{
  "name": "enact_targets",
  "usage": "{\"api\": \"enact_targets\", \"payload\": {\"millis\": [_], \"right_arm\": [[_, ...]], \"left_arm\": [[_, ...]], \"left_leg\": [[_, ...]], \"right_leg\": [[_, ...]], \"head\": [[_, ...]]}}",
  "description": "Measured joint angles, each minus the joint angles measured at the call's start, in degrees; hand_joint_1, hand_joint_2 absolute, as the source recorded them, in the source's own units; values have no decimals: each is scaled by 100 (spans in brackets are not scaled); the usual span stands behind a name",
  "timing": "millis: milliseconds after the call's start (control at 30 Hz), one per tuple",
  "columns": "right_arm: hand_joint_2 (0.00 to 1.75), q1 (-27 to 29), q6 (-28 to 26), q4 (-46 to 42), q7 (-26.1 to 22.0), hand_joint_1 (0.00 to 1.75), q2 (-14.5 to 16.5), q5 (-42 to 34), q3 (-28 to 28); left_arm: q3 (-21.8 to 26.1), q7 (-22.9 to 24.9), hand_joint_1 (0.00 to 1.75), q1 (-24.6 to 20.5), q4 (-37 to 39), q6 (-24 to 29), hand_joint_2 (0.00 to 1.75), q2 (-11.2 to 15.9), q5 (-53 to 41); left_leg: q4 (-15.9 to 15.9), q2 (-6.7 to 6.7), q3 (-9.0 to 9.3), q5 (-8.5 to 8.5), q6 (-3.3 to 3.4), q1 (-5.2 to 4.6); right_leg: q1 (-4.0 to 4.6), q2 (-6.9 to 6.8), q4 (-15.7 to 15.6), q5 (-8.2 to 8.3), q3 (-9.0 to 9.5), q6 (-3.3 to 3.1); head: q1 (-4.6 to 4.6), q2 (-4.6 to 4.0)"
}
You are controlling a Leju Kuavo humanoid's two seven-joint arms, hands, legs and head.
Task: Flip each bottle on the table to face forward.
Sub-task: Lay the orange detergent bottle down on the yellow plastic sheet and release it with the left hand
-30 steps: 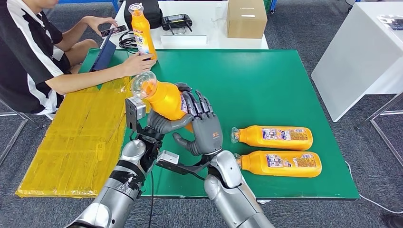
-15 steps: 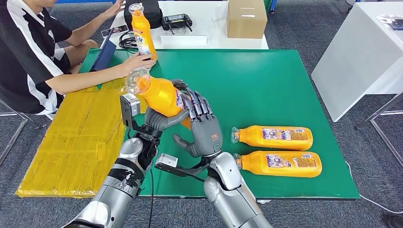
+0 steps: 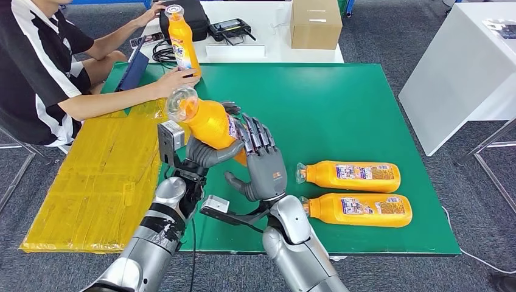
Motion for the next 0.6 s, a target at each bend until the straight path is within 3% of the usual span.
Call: {"api": "enact_targets", "payload": {"millis": [67, 267, 400, 467, 533, 600], "right_arm": [[175, 5, -3, -1, 7, 0, -5, -8, -34], [175, 115, -25, -57, -116, 0, 51, 31, 107], [175, 145, 0, -129, -132, 0, 54, -8, 185], [175, 152, 58, -199, -173, 0, 54, -59, 251], [175, 157, 154, -294, -209, 0, 39, -175, 320], [175, 168, 234, -410, -251, 0, 29, -263, 438]], "left_arm": [[-27, -82, 175, -2, -5, 378, 175, -5, -291], [-19, 3, 175, -92, 0, 2193, 175, 33, -1745], [-16, 440, 175, -208, 122, 3252, 175, 76, -3004], [-6, 1097, 175, -389, 360, 3955, 175, 166, -4152], [82, 2142, 175, -638, 683, 4558, 175, 339, -5876], [278, 3071, 175, -892, 1000, 4786, 175, 571, -7551]], "left_leg": [[0, 0, -1, 0, 0, 0], [0, -7, -3, -3, -4, 2], [0, -5, -6, -2, -4, 2], [0, -2, -6, -2, -4, 2], [0, 1, -6, -2, -4, 2], [-1, 8, -3, -2, -5, 4]], "right_leg": [[0, 0, 0, 0, 0, 0], [2, -6, 0, -1, -5, 0], [2, -9, 1, -1, -5, 0], [1, -8, 1, -1, -5, 0], [1, -4, 1, -1, -4, 0], [1, 4, 3, 0, -5, 0]], "head": [[2, 0], [-2, 0], [-1, 0], [1, 0], [2, 0], [-1, 0]]}}
